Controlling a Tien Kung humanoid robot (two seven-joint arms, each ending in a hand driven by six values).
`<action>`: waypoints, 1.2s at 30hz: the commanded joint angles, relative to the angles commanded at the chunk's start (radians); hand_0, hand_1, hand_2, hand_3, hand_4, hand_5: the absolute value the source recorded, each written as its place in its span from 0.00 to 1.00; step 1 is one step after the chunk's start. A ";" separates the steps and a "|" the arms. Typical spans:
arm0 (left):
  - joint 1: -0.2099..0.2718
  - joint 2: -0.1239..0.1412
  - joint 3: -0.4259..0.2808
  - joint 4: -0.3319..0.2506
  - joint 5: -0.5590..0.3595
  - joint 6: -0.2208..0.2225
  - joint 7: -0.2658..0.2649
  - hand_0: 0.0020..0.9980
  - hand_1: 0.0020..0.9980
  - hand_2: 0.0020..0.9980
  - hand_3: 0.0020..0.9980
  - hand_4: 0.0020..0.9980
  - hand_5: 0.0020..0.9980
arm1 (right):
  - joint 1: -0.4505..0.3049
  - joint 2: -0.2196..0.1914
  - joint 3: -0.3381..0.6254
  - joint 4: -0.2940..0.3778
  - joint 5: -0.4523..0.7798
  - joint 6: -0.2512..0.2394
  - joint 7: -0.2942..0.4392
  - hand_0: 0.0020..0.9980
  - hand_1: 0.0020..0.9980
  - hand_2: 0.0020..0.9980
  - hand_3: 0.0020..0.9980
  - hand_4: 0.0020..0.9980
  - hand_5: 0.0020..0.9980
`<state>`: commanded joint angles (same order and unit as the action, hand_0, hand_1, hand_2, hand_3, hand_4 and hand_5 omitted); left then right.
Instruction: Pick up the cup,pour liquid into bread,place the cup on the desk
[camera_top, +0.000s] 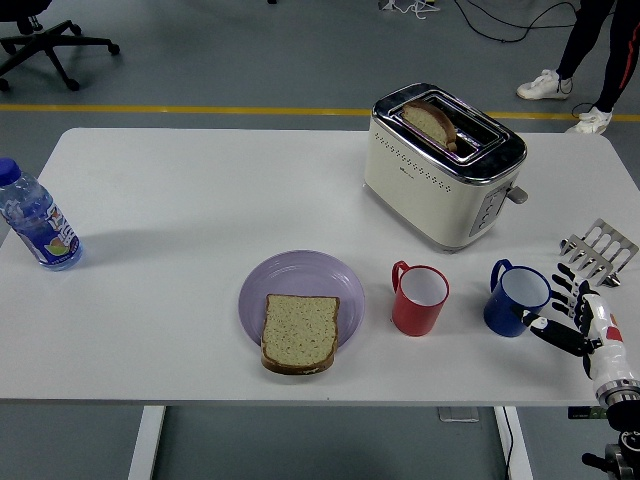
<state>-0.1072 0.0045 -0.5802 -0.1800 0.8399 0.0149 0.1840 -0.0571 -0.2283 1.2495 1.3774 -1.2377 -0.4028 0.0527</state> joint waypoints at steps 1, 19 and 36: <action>0.000 0.000 0.000 0.000 0.000 0.000 0.000 0.68 0.75 0.77 0.67 0.42 1.00 | 0.002 0.001 -0.005 -0.004 0.000 -0.009 0.003 0.84 0.81 0.88 0.92 1.00 0.19; -0.001 -0.001 0.007 0.000 -0.005 0.000 0.000 0.68 0.75 0.77 0.67 0.42 1.00 | 0.030 0.006 -0.044 -0.042 0.009 -0.039 0.006 0.84 0.81 0.87 0.92 1.00 0.20; -0.002 -0.002 0.008 0.000 -0.007 0.001 0.000 0.68 0.75 0.77 0.67 0.42 1.00 | 0.089 0.020 -0.083 -0.107 0.020 -0.042 0.007 0.84 0.81 0.87 0.91 1.00 0.20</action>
<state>-0.1095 0.0022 -0.5724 -0.1800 0.8332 0.0156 0.1842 0.0322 -0.2082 1.1669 1.2704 -1.2173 -0.4444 0.0593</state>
